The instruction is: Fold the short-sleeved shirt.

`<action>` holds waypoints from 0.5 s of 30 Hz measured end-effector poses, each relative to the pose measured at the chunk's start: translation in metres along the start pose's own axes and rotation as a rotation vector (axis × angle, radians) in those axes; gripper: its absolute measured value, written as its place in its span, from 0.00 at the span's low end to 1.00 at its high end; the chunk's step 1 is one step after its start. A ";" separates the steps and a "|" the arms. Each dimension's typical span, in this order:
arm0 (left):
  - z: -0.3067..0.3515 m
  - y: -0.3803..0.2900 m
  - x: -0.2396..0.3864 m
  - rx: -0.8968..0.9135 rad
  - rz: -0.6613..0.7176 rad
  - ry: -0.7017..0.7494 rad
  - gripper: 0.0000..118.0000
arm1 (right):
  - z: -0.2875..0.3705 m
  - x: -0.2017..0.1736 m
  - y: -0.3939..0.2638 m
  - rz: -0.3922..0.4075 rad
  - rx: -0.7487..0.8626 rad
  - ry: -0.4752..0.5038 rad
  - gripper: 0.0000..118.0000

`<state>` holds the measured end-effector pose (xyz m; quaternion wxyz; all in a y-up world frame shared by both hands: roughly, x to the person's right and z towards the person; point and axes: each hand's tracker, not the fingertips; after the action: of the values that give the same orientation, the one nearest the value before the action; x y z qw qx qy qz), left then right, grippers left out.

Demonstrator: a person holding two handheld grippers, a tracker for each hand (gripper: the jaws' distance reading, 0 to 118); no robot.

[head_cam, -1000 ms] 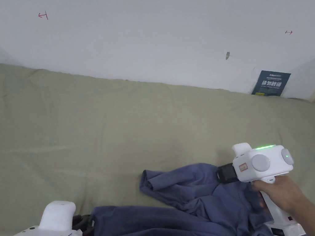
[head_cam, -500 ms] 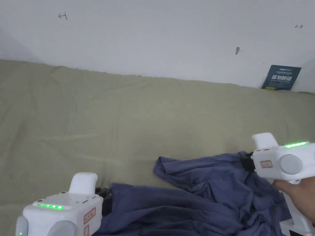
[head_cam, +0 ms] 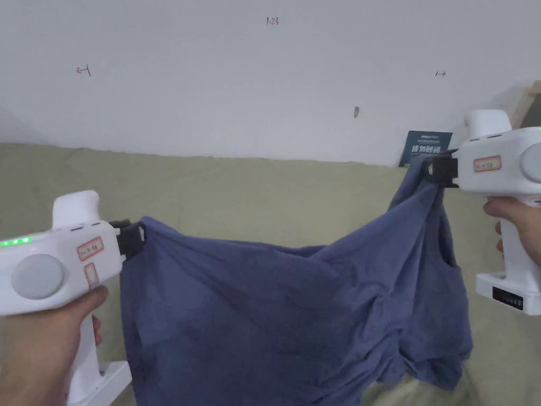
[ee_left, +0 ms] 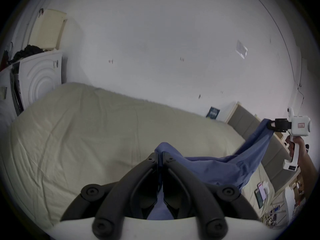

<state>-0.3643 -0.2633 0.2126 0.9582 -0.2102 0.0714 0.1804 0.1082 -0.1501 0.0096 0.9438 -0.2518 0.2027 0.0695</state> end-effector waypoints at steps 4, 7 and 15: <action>0.015 0.056 0.010 0.100 -0.022 0.007 0.00 | 0.027 0.008 0.041 -0.046 0.097 -0.003 0.05; 0.024 0.099 0.014 0.163 -0.016 0.006 0.00 | 0.041 0.013 0.072 -0.066 0.175 0.003 0.05; 0.050 0.218 0.037 0.364 -0.052 0.034 0.00 | 0.084 0.015 0.165 -0.118 0.385 0.022 0.05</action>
<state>-0.4092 -0.0458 0.1673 0.9834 -0.0379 0.1137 0.1362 0.1128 0.0353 -0.0042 0.9746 -0.0787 0.2075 -0.0287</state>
